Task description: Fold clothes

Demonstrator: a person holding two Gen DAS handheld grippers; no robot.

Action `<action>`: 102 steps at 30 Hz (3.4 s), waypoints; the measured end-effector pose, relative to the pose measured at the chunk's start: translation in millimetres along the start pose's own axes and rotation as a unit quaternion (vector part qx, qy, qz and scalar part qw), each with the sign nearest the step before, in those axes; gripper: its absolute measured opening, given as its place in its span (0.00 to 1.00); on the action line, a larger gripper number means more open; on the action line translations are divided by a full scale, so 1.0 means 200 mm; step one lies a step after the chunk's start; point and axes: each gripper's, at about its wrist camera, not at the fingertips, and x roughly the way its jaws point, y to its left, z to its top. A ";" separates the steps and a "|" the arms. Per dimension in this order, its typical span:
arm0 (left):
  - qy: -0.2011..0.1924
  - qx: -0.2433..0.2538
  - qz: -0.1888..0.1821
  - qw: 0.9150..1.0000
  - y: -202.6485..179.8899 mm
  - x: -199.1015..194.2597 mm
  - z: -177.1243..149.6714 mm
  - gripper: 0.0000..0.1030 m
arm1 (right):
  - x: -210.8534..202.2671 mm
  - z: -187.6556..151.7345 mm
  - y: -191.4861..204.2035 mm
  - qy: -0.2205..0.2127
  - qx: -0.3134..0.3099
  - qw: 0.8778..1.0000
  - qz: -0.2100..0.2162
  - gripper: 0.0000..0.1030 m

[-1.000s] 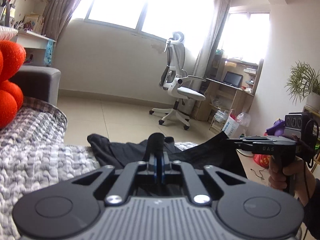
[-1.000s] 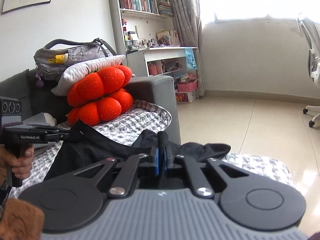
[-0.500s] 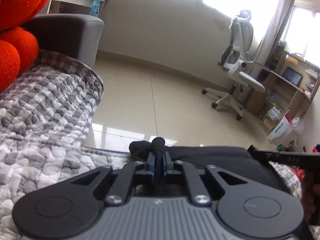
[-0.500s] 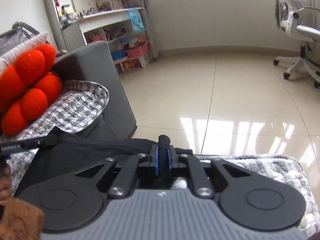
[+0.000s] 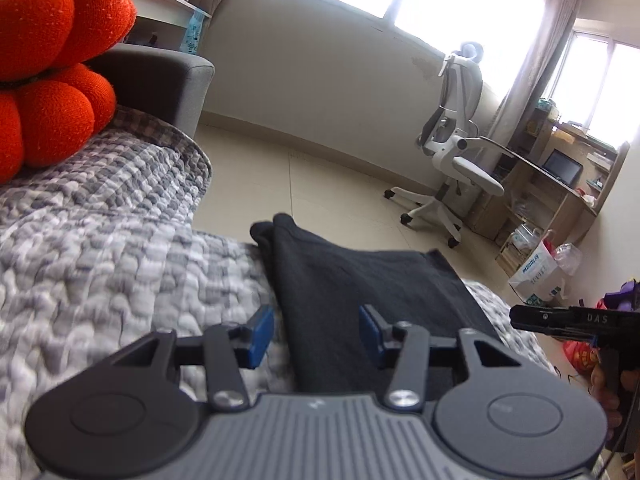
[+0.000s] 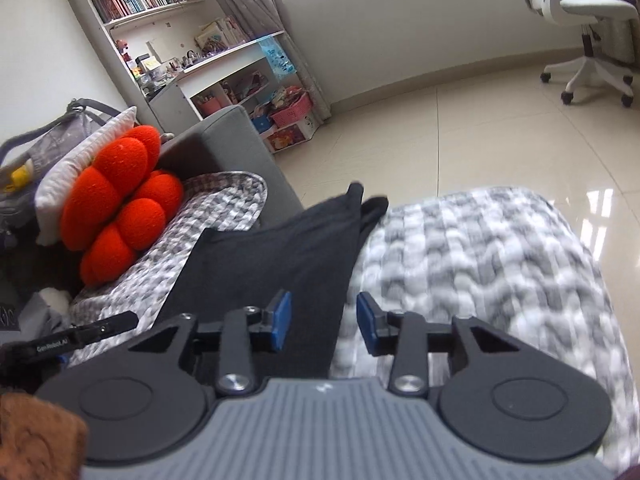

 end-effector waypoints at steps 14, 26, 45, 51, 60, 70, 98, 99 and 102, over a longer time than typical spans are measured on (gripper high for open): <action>0.004 -0.101 -0.015 0.995 -0.04 -0.30 -0.39 0.60 | -0.33 -0.42 -0.03 0.030 0.183 0.979 0.084 0.44; -0.011 -0.078 0.047 0.996 -0.16 -0.22 -0.40 0.31 | -0.26 -0.47 0.10 -0.006 0.142 0.990 0.026 0.32; -0.032 -0.034 0.069 0.997 -0.21 -0.26 -0.46 0.30 | -0.25 -0.59 0.23 -0.048 0.018 0.998 -0.028 0.25; -0.029 -0.029 0.075 0.996 -0.22 -0.26 -0.47 0.11 | -0.23 -0.58 0.25 -0.048 0.019 0.998 -0.045 0.10; 0.016 -0.053 0.025 0.998 -0.16 -0.35 -0.44 0.03 | -0.40 -0.56 0.23 -0.056 0.056 0.997 0.010 0.07; 0.051 -0.035 -0.040 0.997 -0.21 -0.74 -0.67 0.03 | -0.72 -0.85 0.31 0.002 0.004 0.999 0.034 0.07; 0.013 0.018 -0.060 0.998 -0.26 -0.60 -0.41 0.39 | -0.58 -0.63 0.33 -0.019 -0.120 0.992 0.044 0.15; 0.015 0.025 -0.062 0.998 -0.29 -0.57 -0.40 0.39 | -0.54 -0.60 0.35 -0.014 -0.133 0.989 0.056 0.15; 0.025 0.067 -0.070 0.995 -0.40 -0.45 -0.41 0.39 | -0.42 -0.59 0.45 0.010 -0.182 0.981 0.066 0.15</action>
